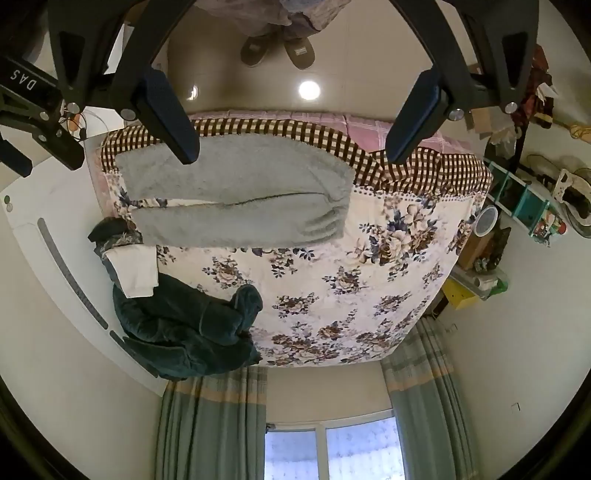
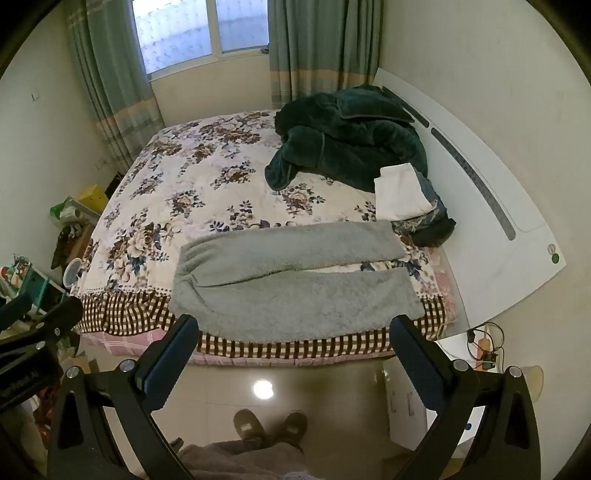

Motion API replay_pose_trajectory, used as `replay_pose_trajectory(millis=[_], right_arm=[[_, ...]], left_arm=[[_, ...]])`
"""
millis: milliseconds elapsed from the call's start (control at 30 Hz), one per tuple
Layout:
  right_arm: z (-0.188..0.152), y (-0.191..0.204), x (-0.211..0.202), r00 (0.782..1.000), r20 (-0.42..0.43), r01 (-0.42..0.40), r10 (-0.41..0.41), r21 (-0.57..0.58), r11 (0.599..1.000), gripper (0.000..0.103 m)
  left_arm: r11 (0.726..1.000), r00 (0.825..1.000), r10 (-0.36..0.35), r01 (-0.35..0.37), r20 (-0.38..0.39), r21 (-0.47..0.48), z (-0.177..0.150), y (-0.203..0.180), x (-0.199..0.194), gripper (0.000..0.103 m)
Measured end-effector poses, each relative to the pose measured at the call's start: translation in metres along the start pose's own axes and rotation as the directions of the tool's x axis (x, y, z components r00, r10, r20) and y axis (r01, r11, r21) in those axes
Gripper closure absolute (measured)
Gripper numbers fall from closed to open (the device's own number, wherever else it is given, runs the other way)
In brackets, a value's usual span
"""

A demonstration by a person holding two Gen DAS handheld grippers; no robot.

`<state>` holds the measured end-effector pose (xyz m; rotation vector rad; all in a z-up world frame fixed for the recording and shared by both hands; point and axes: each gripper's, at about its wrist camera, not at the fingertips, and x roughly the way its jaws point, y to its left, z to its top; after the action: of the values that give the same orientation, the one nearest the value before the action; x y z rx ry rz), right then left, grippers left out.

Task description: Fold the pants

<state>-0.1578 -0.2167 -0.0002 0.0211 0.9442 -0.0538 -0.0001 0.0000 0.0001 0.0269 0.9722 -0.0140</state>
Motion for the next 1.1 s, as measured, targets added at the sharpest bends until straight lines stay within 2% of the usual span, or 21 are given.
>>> replay_pose_trajectory(millis=[433,1100], right_arm=[[0.0,0.0,0.0,1.0,0.0,0.001,-0.001,0.002,1.0,0.0],[0.002,-0.001,-0.004,1.0,0.003,0.0,0.0,0.001,1.0,0.0]], left_arm=[[1.0,1.0,0.001,-0.001,0.003,0.006,0.0,0.007,0.0,0.0],[1.0,1.0,0.005,-0.005,0.004,0.009,0.019,-0.014,0.002,0.0]])
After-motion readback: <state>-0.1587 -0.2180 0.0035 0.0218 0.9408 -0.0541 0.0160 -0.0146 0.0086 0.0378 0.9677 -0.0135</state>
